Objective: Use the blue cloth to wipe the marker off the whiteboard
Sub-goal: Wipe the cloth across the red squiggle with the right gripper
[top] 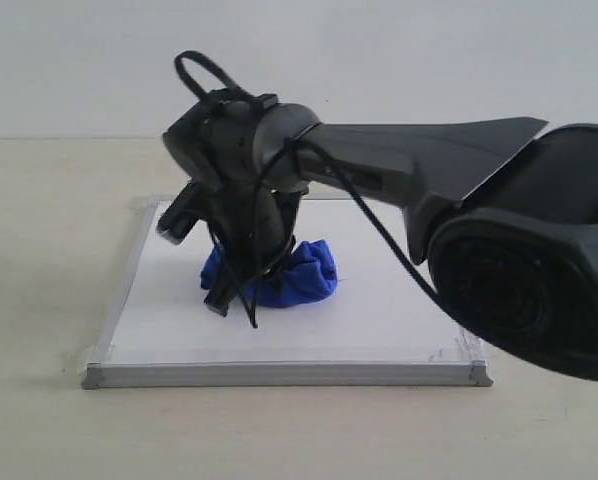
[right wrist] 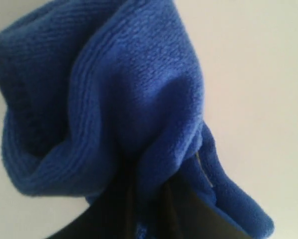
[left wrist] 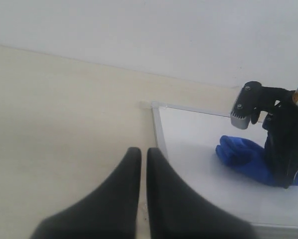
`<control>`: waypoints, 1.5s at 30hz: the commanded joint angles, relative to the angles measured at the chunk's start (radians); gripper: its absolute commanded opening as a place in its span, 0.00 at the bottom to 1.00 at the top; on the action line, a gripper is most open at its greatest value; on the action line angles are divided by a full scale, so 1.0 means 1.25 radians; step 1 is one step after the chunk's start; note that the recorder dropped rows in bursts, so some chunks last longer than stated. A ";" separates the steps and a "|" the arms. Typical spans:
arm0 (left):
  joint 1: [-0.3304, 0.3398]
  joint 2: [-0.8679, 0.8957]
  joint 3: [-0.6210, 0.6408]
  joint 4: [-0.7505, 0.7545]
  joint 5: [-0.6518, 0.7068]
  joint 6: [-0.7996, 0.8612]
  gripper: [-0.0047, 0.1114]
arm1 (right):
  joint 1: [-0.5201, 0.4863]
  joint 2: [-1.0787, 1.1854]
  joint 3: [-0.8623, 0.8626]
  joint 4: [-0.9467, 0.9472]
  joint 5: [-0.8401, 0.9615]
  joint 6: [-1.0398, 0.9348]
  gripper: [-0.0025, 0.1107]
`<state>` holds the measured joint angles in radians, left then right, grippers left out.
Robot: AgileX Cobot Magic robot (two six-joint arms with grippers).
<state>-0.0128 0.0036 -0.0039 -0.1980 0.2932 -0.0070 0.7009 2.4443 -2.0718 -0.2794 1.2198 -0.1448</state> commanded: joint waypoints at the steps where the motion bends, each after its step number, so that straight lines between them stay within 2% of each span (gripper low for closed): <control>1: 0.002 -0.003 0.003 0.002 0.000 0.000 0.08 | 0.026 0.015 0.013 0.039 0.001 -0.012 0.02; 5: 0.002 -0.003 0.003 0.002 0.000 0.000 0.08 | -0.038 0.015 0.013 -0.042 0.001 0.038 0.02; 9: 0.002 -0.003 0.003 0.002 0.000 0.000 0.08 | -0.143 0.015 0.013 0.005 0.001 0.074 0.02; 12: 0.002 -0.003 0.003 0.002 0.000 0.000 0.08 | -0.183 0.012 0.016 0.081 0.001 0.062 0.02; 14: 0.002 -0.003 0.003 0.002 0.000 0.000 0.08 | -0.183 -0.003 0.037 0.109 0.001 0.043 0.02; 19: 0.002 -0.003 0.003 0.002 0.000 0.000 0.08 | -0.119 -0.053 0.130 0.126 0.001 0.030 0.02; 22: 0.002 -0.003 0.003 0.002 0.000 0.000 0.08 | -0.098 -0.069 0.169 0.094 0.001 0.028 0.02; 25: 0.002 -0.003 0.003 0.002 0.000 0.000 0.08 | -0.110 -0.069 0.196 0.003 0.001 0.049 0.02; 27: 0.002 -0.003 0.003 0.002 0.000 0.000 0.08 | -0.146 -0.067 0.216 -0.064 0.001 0.091 0.02; 30: 0.002 -0.003 0.003 0.002 0.000 0.000 0.08 | -0.226 -0.067 0.236 -0.071 0.001 0.116 0.02; 32: 0.002 -0.003 0.003 0.002 0.000 0.000 0.08 | -0.282 -0.067 0.236 -0.039 0.001 0.131 0.02; 35: 0.002 -0.003 0.003 0.002 0.000 0.000 0.08 | -0.322 -0.079 0.236 0.066 0.001 0.126 0.02; 39: 0.002 -0.003 0.003 0.002 0.000 0.000 0.08 | -0.281 -0.090 0.236 0.218 -0.024 0.068 0.02; 43: 0.002 -0.003 0.003 0.002 0.000 0.000 0.08 | -0.168 -0.090 0.236 0.329 -0.109 -0.025 0.02; 45: 0.002 -0.003 0.003 0.002 0.000 0.000 0.08 | -0.096 -0.090 0.236 0.318 -0.160 -0.067 0.02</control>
<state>-0.0128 0.0036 -0.0039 -0.1980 0.2932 -0.0070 0.4810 2.3026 -1.8020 -0.0444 1.0980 -0.1600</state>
